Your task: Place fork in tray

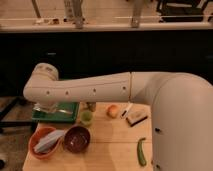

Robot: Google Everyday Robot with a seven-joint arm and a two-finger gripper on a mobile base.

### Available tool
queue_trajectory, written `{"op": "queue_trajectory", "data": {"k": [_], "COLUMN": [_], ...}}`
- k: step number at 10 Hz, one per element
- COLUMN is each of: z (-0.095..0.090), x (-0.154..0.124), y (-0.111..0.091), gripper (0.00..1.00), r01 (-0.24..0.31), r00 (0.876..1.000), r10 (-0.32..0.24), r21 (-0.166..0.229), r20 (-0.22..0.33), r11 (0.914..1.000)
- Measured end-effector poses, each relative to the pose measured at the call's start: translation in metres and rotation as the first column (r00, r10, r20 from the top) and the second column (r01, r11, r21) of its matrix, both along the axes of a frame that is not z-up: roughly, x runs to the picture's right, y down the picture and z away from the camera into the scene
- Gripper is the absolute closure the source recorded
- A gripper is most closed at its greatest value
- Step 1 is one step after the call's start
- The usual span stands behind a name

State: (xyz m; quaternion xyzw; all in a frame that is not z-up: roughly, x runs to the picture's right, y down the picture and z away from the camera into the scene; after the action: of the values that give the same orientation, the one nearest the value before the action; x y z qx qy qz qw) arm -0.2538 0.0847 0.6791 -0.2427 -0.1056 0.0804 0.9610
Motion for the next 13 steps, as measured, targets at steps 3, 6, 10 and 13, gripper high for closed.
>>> {"op": "queue_trajectory", "data": {"k": [3,6,10,13], "z": [0.009,0.019,0.036,0.049], "x": [-0.005,-0.02,-0.047,-0.06], "y": [-0.006,-0.014,-0.019,-0.019], "gripper": [0.8,0.8,0.8,0.8], "r01": [0.003,0.018,0.057,0.063], "r00": [0.999,0.998,0.993,0.988], "r10": [0.0,-0.01,-0.038,-0.031], "r21": [-0.062,-0.108,-0.172,-0.218], "r20": [0.037,0.069,0.111,0.149], "r11": [0.9981,0.994,0.9834,0.9739]}}
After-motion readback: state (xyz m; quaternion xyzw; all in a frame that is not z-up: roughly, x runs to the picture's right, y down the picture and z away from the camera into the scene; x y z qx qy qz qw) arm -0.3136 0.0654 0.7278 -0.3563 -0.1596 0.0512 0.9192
